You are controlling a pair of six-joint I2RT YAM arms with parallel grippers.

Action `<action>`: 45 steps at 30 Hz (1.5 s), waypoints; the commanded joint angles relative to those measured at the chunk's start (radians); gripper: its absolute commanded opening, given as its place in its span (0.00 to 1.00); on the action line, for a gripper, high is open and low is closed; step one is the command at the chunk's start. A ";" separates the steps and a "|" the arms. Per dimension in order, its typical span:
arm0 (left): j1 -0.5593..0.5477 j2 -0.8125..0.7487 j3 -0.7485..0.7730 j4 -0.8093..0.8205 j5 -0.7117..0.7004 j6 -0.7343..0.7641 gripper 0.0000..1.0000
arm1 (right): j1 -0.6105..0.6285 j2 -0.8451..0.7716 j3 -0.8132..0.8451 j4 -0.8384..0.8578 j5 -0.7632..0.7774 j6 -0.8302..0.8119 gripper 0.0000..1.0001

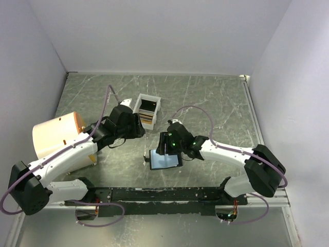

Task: Put the credit cards into the card holder
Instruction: Open the card holder at the center of the board, then move the storage box to the center of the board.

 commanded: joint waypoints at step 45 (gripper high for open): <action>0.418 0.706 0.459 0.162 0.391 0.523 0.35 | -0.050 -0.129 0.240 -0.089 0.213 -0.214 0.60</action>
